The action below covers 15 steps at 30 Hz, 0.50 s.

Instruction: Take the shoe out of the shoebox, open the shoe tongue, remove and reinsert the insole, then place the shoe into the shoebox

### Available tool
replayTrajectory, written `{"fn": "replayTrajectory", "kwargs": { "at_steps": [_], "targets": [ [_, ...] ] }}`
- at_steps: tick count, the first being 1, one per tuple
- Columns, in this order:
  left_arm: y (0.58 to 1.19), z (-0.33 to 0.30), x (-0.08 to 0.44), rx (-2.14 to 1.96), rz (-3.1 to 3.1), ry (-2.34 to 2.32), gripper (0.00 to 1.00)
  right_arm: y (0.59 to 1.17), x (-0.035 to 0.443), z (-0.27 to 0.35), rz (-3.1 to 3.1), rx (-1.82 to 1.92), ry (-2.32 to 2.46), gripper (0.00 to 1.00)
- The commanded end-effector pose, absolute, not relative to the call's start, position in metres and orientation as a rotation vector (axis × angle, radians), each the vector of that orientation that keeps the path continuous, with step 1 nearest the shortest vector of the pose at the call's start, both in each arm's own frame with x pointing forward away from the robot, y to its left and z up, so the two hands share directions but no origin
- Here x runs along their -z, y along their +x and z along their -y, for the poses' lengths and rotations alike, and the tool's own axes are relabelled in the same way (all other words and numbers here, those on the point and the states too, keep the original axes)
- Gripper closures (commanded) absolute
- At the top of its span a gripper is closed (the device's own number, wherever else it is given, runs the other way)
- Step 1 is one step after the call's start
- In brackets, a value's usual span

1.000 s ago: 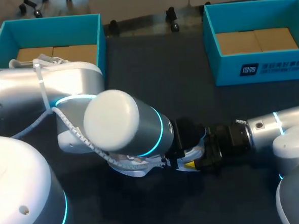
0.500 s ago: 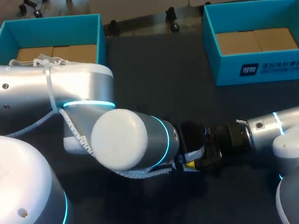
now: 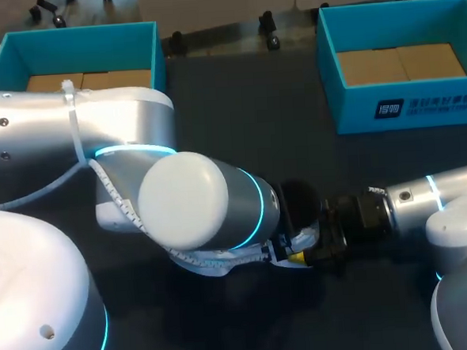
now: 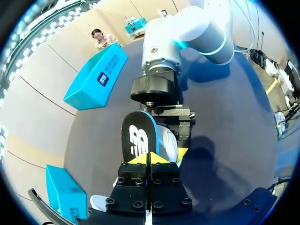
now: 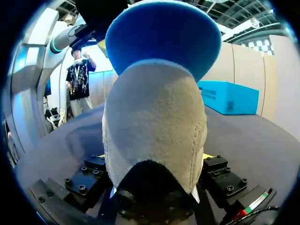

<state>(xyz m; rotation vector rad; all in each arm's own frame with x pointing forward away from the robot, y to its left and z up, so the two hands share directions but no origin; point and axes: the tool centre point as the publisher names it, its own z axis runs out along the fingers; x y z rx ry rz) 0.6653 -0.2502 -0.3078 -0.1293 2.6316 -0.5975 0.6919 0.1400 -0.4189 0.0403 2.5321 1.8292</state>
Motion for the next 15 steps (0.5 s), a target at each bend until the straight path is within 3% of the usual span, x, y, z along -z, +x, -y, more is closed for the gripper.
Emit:
{"fn": "replayTrajectory", "kwargs": {
  "at_steps": [1, 15],
  "targets": [
    [0.661, 0.233, 0.294, 0.625, -2.629, -0.122, 1.00, 0.691, 0.418, -0.140, -2.537, -1.823, 0.041, 1.00],
    [0.651, 0.227, 0.281, 0.616, -2.611, -0.116, 1.00, 0.691, 0.418, -0.140, -2.537, -1.823, 0.041, 1.00]
  ]
}}
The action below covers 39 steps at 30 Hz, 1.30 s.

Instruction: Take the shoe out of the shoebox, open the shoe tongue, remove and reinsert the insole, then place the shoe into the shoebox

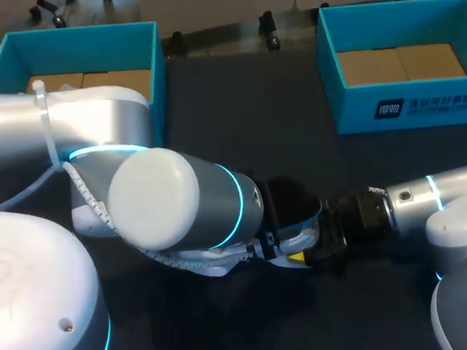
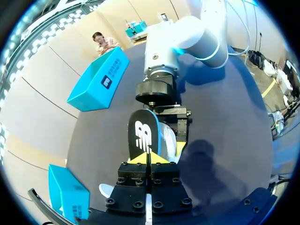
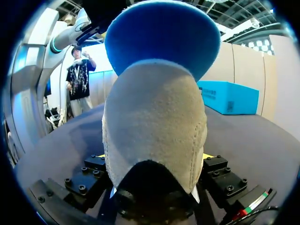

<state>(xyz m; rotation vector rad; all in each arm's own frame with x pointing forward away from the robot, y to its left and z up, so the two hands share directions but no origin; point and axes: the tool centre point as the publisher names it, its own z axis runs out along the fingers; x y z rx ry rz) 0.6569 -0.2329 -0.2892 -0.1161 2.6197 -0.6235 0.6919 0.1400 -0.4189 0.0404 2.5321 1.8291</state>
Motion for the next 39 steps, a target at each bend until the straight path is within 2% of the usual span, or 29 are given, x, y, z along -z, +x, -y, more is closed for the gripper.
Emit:
{"fn": "replayTrajectory", "kwargs": {
  "at_steps": [1, 6, 8, 9, 13, 17, 27, 39],
  "targets": [
    [0.649, 0.227, 0.279, 0.615, -2.611, -0.114, 1.00, 0.691, 0.418, -0.140, -2.537, -1.823, 0.041, 1.00],
    [0.641, 0.225, 0.271, 0.607, -2.617, -0.103, 0.98, 0.691, 0.418, -0.140, -2.537, -1.823, 0.041, 1.00],
    [0.638, 0.227, 0.273, 0.602, -2.603, -0.096, 0.88, 0.691, 0.418, -0.140, -2.537, -1.823, 0.041, 1.00],
    [0.637, 0.228, 0.275, 0.600, -2.596, -0.096, 0.80, 0.691, 0.418, -0.140, -2.537, -1.823, 0.041, 1.00],
    [0.636, 0.233, 0.285, 0.583, -2.584, -0.091, 0.75, 0.691, 0.418, -0.140, -2.537, -1.823, 0.041, 1.00],
    [0.639, 0.239, 0.292, 0.581, -2.558, -0.094, 0.62, 0.691, 0.418, -0.140, -2.537, -1.823, 0.041, 1.00],
    [0.648, 0.249, 0.305, 0.600, -2.525, -0.113, 0.66, 0.691, 0.418, -0.140, -2.537, -1.823, 0.041, 1.00],
    [0.670, 0.263, 0.321, 0.578, -2.487, -0.160, 0.66, 0.691, 0.418, -0.140, -2.537, -1.823, 0.041, 1.00]
  ]
}}
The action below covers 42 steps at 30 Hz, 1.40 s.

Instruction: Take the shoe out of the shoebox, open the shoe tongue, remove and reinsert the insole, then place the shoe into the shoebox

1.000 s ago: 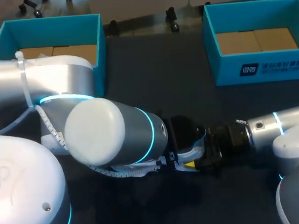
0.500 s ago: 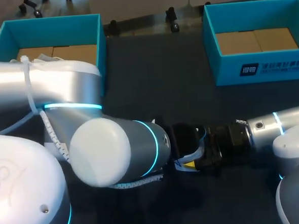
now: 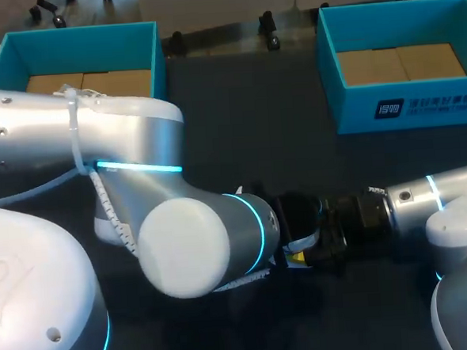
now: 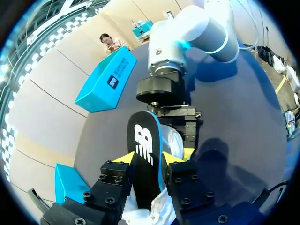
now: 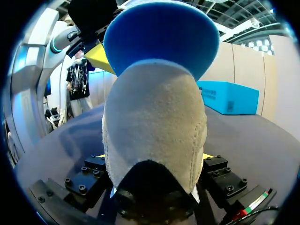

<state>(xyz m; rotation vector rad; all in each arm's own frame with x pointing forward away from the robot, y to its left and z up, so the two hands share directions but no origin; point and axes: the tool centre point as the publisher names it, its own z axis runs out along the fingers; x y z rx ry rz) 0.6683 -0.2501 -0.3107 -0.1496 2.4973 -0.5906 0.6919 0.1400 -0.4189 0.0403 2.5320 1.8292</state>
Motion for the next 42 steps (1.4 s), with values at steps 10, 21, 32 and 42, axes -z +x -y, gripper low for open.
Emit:
{"fn": "replayTrajectory", "kwargs": {
  "at_steps": [10, 21, 32, 42],
  "targets": [
    [0.681, 0.264, 0.325, 0.577, -2.470, -0.173, 0.67, 0.691, 0.418, -0.140, -2.537, -1.823, 0.041, 1.00],
    [0.689, 0.265, 0.328, 0.576, -2.435, -0.193, 0.96, 0.691, 0.418, -0.140, -2.537, -1.823, 0.041, 1.00],
    [0.683, 0.245, 0.310, 0.623, -2.444, -0.193, 1.00, 0.691, 0.418, -0.140, -2.537, -1.823, 0.041, 1.00],
    [0.665, 0.233, 0.296, 0.650, -2.476, -0.160, 1.00, 0.691, 0.418, -0.140, -2.537, -1.823, 0.041, 1.00]
  ]
}}
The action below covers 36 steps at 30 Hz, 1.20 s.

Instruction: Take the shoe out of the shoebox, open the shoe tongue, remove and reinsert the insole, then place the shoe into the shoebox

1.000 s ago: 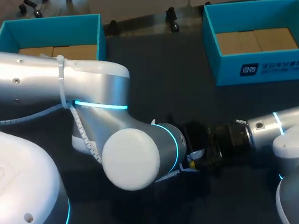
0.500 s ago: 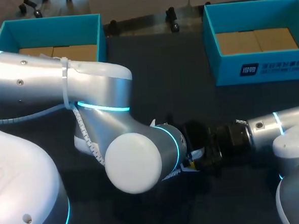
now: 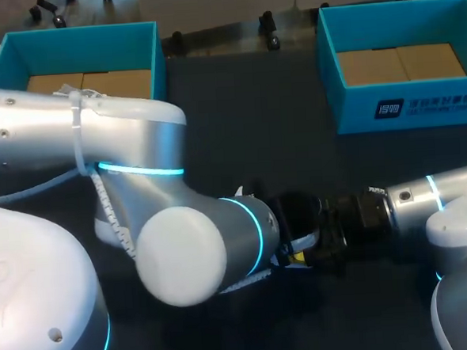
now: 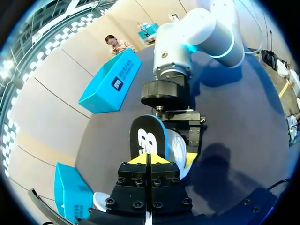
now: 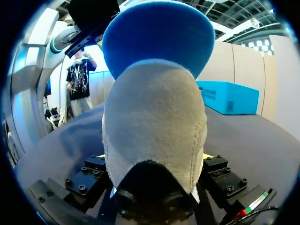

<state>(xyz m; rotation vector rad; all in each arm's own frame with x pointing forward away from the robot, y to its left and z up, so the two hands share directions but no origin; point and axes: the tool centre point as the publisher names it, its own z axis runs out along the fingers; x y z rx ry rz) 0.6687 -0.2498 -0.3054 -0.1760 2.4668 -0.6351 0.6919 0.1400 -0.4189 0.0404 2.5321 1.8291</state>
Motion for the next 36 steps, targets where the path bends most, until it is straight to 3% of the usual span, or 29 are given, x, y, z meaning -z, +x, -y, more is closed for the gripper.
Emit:
{"fn": "replayTrajectory", "kwargs": {
  "at_steps": [1, 2, 8, 12, 36],
  "targets": [
    [0.664, 0.233, 0.297, 0.646, -2.477, -0.155, 0.93, 0.691, 0.418, -0.140, -2.537, -1.823, 0.041, 1.00],
    [0.663, 0.232, 0.297, 0.645, -2.477, -0.153, 0.81, 0.691, 0.418, -0.140, -2.537, -1.823, 0.041, 1.00],
    [0.661, 0.229, 0.301, 0.639, -2.497, -0.144, 0.65, 0.691, 0.418, -0.140, -2.537, -1.823, 0.041, 1.00],
    [0.661, 0.231, 0.306, 0.633, -2.504, -0.140, 0.72, 0.691, 0.418, -0.140, -2.537, -1.823, 0.041, 1.00],
    [0.677, 0.259, 0.335, 0.545, -2.523, -0.163, 0.75, 0.691, 0.418, -0.140, -2.537, -1.823, 0.041, 1.00]
  ]
}}
